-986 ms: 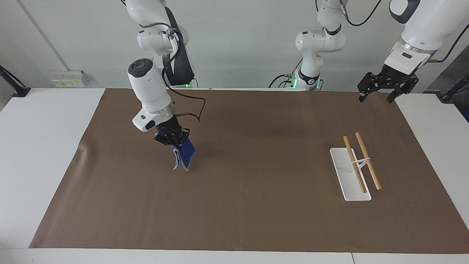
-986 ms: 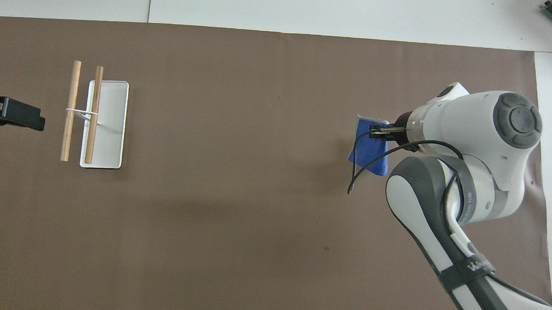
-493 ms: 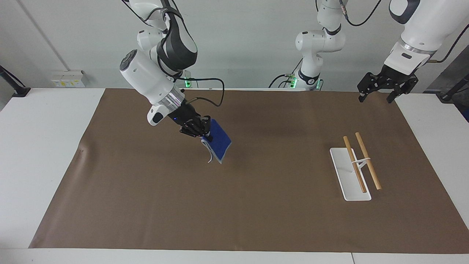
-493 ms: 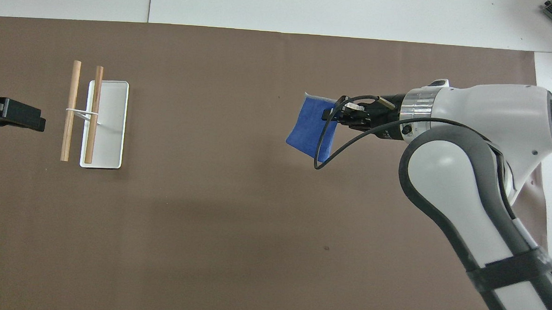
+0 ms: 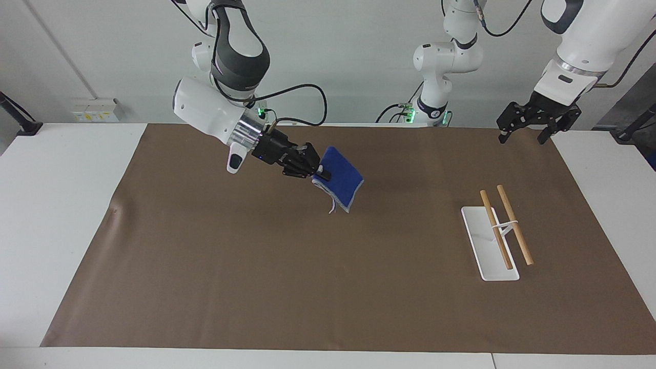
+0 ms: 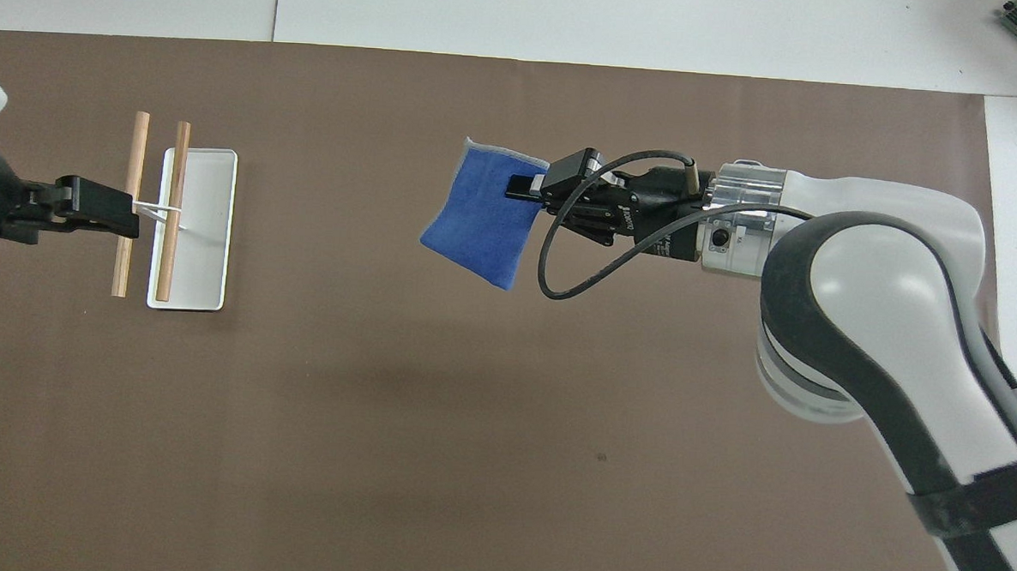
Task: Right arm passes towel to left arm to hang
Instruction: 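Lift the towel with the right gripper toward the left gripper, then reach the left gripper to the towel while the right gripper holds it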
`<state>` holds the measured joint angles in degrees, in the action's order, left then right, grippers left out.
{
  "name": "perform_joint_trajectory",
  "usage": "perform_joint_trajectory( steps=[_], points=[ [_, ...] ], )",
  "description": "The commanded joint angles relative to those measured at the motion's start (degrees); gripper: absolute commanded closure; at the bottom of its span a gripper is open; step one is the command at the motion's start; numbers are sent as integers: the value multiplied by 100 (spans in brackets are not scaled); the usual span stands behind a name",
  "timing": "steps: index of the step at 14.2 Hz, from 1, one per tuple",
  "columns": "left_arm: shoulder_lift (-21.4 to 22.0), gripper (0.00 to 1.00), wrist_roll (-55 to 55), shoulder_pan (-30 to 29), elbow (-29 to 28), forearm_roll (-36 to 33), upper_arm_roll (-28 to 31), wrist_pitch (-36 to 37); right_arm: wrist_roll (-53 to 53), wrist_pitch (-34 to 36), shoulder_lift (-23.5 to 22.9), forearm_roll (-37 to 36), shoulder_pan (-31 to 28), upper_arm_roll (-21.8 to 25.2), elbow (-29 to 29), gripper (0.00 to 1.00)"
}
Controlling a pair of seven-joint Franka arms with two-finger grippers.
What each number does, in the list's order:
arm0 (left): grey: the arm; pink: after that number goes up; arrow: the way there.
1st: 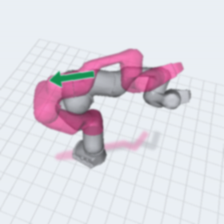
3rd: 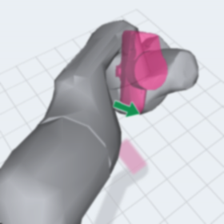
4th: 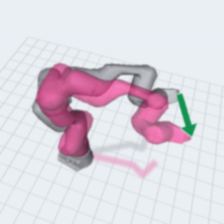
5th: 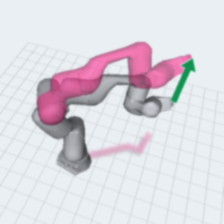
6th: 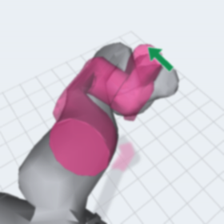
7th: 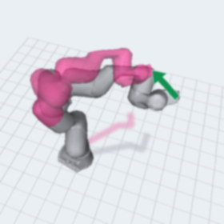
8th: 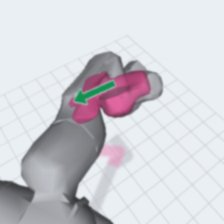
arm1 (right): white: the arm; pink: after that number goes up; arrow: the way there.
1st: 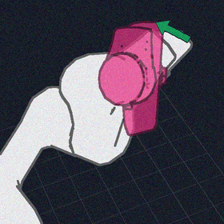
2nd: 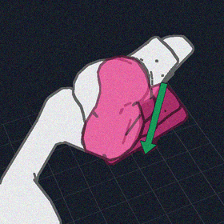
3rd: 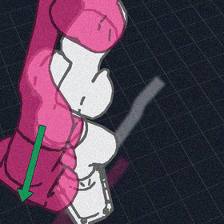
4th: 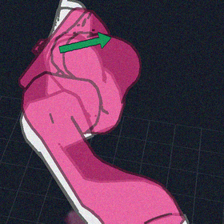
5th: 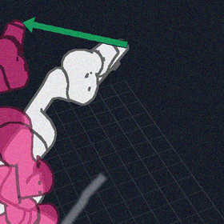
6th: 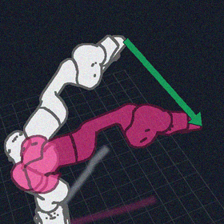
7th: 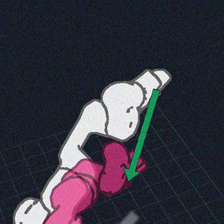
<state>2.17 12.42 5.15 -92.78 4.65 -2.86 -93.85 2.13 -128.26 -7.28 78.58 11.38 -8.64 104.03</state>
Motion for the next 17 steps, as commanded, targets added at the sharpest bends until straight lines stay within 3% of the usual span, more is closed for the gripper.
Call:
perform_joint_trajectory(
  steps=[1,4,10,17],
  points=[
    [511,0,1179,206,-906,701,66,-625,226,-216,51,674,83,-59,20,100],
    [749,0,2366,399,-1416,1457,57,-1142,384,-672,33,1168,408,-76,29,100],
    [978,0,5391,1049,-2093,2645,57,-2671,437,-885,42,1186,523,-76,82,100],
    [1083,0,7810,2113,-2859,2682,57,-5115,455,-929,42,1160,523,-76,91,100]
  ],
)
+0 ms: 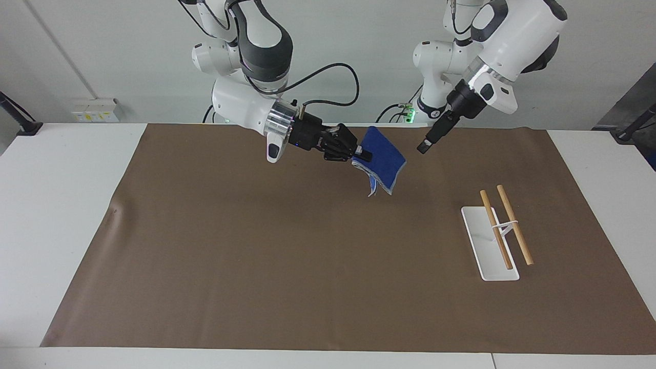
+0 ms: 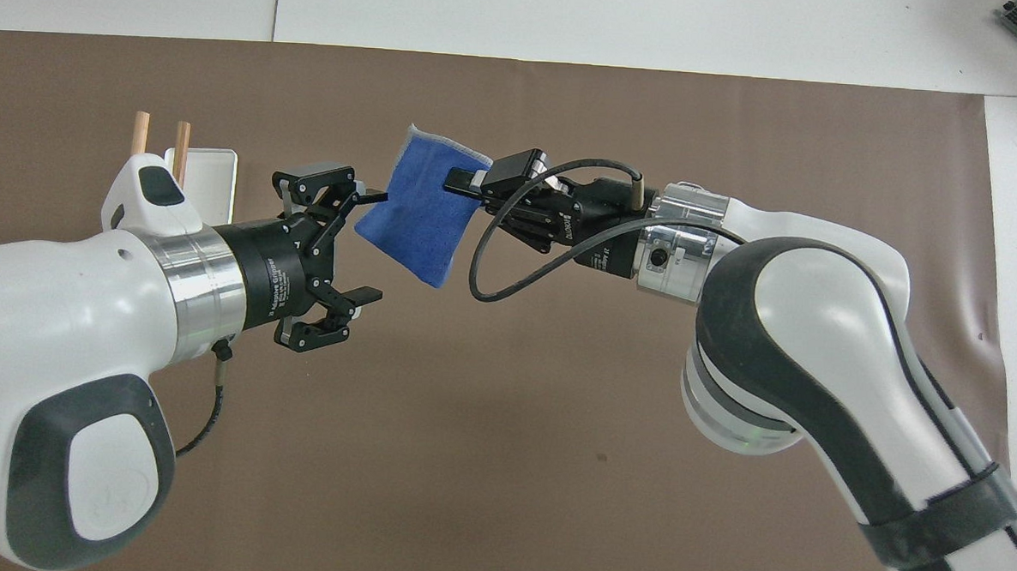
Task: Right arm passes towel to left arm to hang
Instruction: 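Reach the left gripper to the towel while the right gripper holds it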
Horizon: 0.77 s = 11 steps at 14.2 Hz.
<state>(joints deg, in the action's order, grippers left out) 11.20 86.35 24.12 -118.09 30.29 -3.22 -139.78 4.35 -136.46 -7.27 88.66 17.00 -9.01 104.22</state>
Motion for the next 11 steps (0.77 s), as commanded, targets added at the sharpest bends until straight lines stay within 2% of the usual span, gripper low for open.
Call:
perform_joint_trajectory(
  steps=[1,2,3,5,6,7,11],
  points=[
    [155,0,522,224,-346,118,93,-690,233,-109,42,151,-39,-40,73,100],
    [137,0,593,224,-363,118,85,-796,233,-117,42,151,-39,-40,73,100],
    [128,12,602,224,-390,118,93,-910,233,-117,42,151,-30,-40,73,100],
    [75,75,716,181,-381,135,93,-990,233,-117,50,151,-39,-40,90,100],
    [66,97,725,154,-372,144,93,-1034,233,-161,50,151,-30,-40,108,100],
    [58,100,734,145,-372,144,93,-1130,233,-187,50,151,-30,-40,108,100],
    [40,100,726,137,-337,144,102,-1183,224,-196,50,151,-30,-40,108,100]
  ],
)
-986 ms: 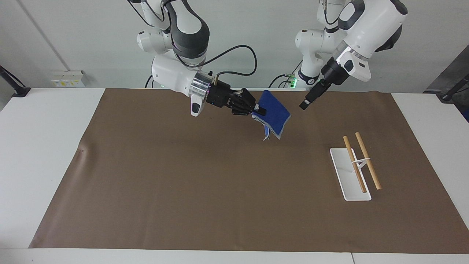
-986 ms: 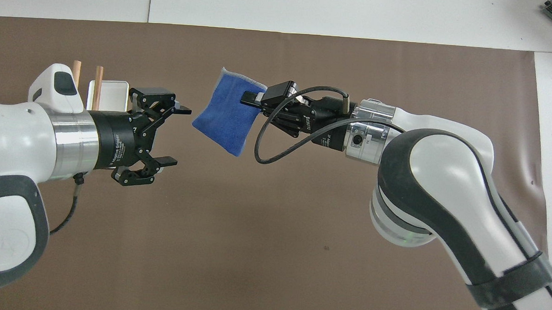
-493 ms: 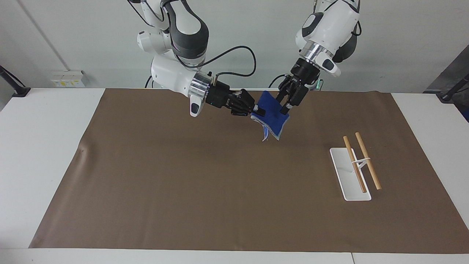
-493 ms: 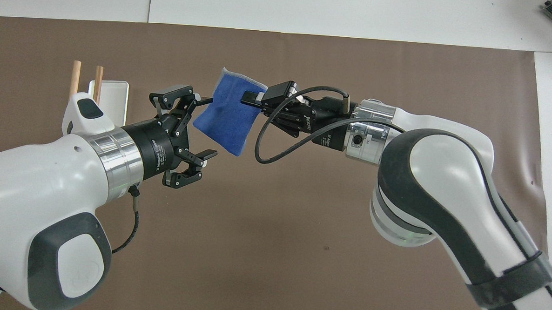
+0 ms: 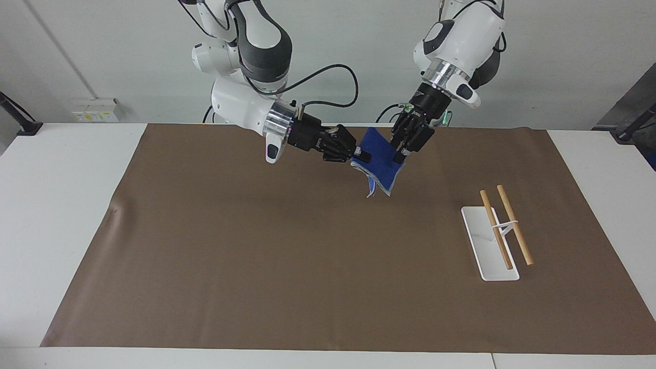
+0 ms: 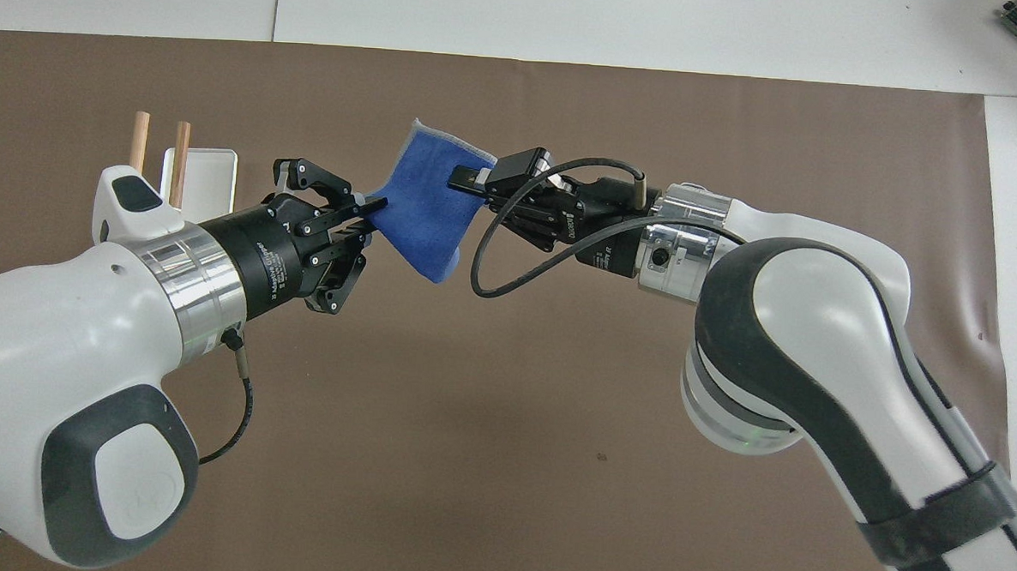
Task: Right arm passes towel to left arm to hang
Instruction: 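Reach the left gripper to the towel while the right gripper holds it, then grasp the towel with the left gripper while the right gripper releases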
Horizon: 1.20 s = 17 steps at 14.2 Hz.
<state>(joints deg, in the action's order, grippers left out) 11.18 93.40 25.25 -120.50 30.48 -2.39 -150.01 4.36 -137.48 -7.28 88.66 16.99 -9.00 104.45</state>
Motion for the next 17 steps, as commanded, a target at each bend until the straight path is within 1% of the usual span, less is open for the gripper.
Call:
perform_joint_trajectory(
  steps=[1,5,6,7,8,9,10,11,13,14,16,17],
  points=[
    [16,100,20,24,-88,125,28,-169,223,-95,51,151,-29,-40,84,100],
    [-2,100,-23,15,-61,125,37,-160,179,-156,51,151,-29,-40,84,100],
    [-2,100,-50,15,-70,116,37,-151,162,-156,51,151,-38,-40,84,95],
    [-2,100,-15,6,-61,116,37,-151,162,-165,42,108,-38,-40,84,54],
    [-2,100,-32,-2,-61,116,46,-143,162,-252,42,90,-38,-40,84,1],
    [-2,100,-41,-37,-70,108,46,-142,170,-418,42,46,-30,-40,93,0],
    [-2,100,-41,-81,-79,99,46,-142,153,-490,33,-172,-29,-40,111,0],
    [-19,100,-50,-99,-79,81,54,-151,136,-508,25,-574,-29,-32,137,0],
    [-81,100,-50,-231,-122,37,54,-273,-83,-927,24,-1540,-38,-32,259,0],
    [-212,100,-68,-240,-140,37,54,-440,-250,-1095,33,-2058,-38,-23,330,0],
    [-466,100,-76,-292,-184,37,54,-808,-627,-1106,51,-3191,-91,4,540,0],
    [-546,100,-76,-414,-210,28,54,-993,-812,-1062,51,-3676,-126,21,576,0]
  ],
)
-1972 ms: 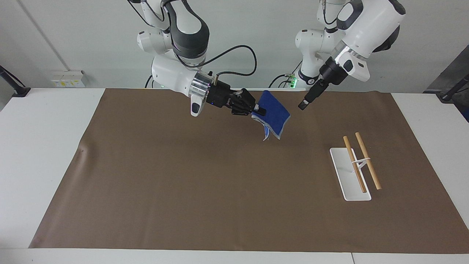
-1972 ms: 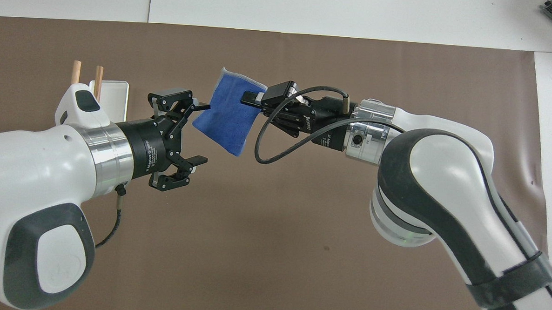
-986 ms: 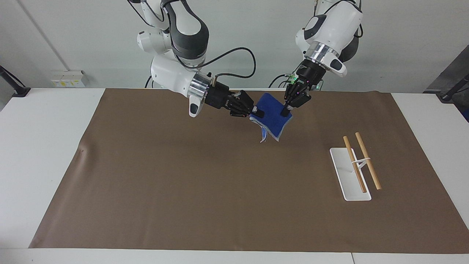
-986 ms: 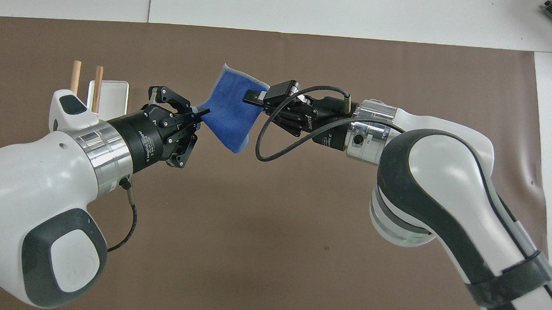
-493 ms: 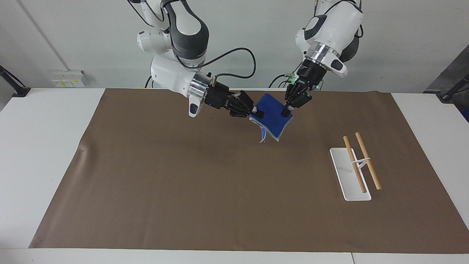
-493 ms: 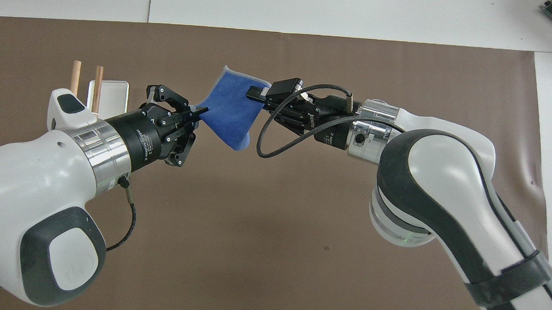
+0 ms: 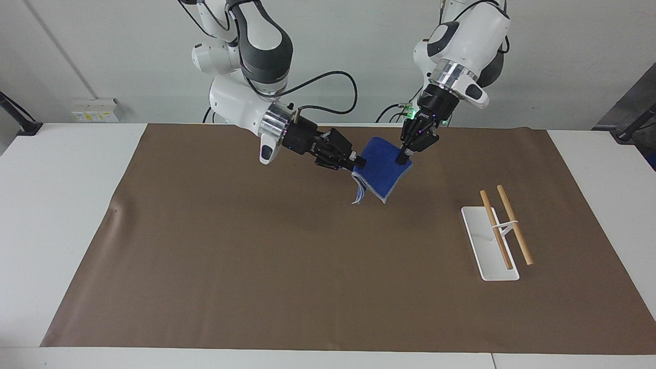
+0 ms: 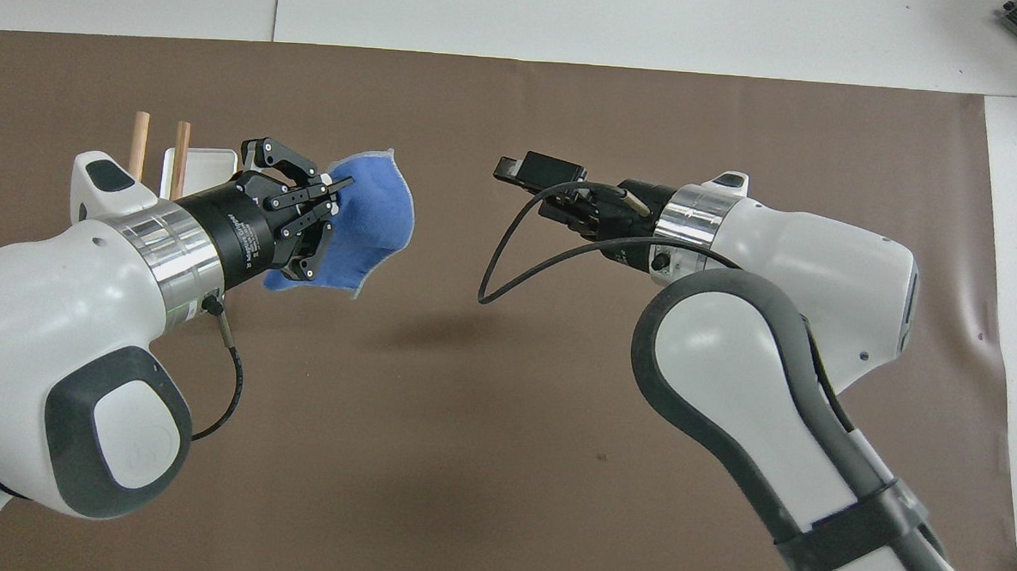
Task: Right arm passes towel to left arm to hang
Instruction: 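Grasp the towel with the left gripper while the right gripper releases, then drape the towel over the dowels with the left gripper while the right withdraws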
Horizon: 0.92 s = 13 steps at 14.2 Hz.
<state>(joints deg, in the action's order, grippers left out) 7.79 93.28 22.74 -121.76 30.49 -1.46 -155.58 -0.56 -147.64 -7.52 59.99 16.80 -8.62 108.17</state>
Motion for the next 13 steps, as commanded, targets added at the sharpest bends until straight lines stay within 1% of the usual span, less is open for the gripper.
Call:
perform_joint_trajectory(
  steps=[1,2,3,5,6,7,10,12,13],
  points=[
    [-321,100,-65,-217,-110,27,-39,-603,-540,-2,75,-1301,-142,-17,231,0],
    [-453,100,-65,-235,-128,35,-30,-779,-803,102,83,-1862,-229,-17,266,0],
    [-611,100,-73,-357,-128,36,-30,-989,-1162,373,101,-2495,-317,1,258,0],
    [-883,100,-73,-498,-128,36,-22,-1464,-1927,1137,223,-4022,-589,1,179,0],
    [-989,100,-73,-742,-128,36,-21,-1597,-2139,1506,355,-4665,-695,-8,152,0],
    [-990,100,-73,-910,-189,36,-21,-1598,-2176,1840,487,-5029,-826,-8,91,0],
    [-894,100,-73,-1315,-506,36,-13,-1624,-2186,2851,733,-5190,-1195,1,-251,0],
    [-902,100,-73,-1701,-506,36,-21,-1624,-2151,3467,856,-5523,-1424,27,-514,0],
    [-911,100,-82,-1851,-506,36,-21,-1624,-2150,3783,935,-5568,-1512,27,-664,0]
  ],
)
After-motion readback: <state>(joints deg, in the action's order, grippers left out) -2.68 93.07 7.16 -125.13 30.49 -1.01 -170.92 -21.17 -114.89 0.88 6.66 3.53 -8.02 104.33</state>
